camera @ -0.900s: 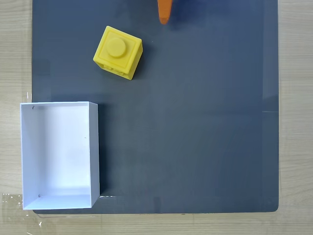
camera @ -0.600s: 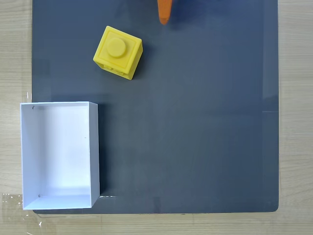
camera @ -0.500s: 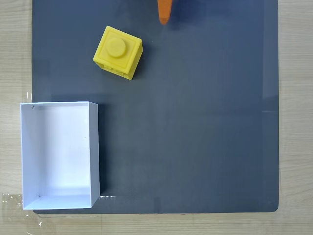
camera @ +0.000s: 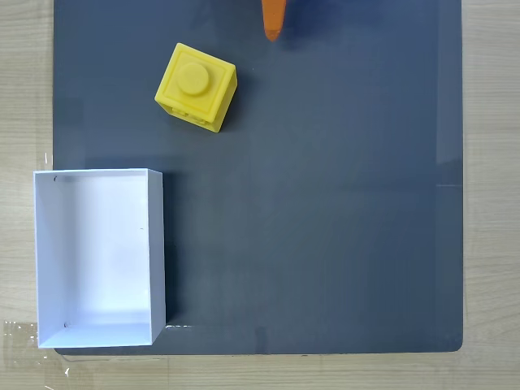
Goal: Grasp a yellow block and put it in the box
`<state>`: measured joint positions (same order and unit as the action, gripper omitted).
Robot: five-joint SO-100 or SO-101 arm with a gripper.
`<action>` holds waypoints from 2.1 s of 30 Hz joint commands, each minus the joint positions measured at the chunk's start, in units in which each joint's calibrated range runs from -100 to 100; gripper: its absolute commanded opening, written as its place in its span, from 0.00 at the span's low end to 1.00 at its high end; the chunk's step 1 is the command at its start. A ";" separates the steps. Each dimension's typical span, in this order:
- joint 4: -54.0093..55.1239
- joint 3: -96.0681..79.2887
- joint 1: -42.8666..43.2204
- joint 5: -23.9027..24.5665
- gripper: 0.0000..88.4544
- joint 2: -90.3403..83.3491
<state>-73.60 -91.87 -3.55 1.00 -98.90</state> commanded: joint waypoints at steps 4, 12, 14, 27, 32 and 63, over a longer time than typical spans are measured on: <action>2.57 0.19 0.27 -0.06 0.01 0.94; 23.52 13.94 0.36 0.31 0.02 18.82; 24.48 20.27 0.36 0.31 0.02 25.60; 1.09 60.98 -1.58 6.13 0.02 59.67; -7.55 70.66 -6.29 10.28 0.02 69.41; -25.87 80.70 -23.89 4.61 0.53 91.70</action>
<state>-99.13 -10.84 -27.58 6.71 -7.63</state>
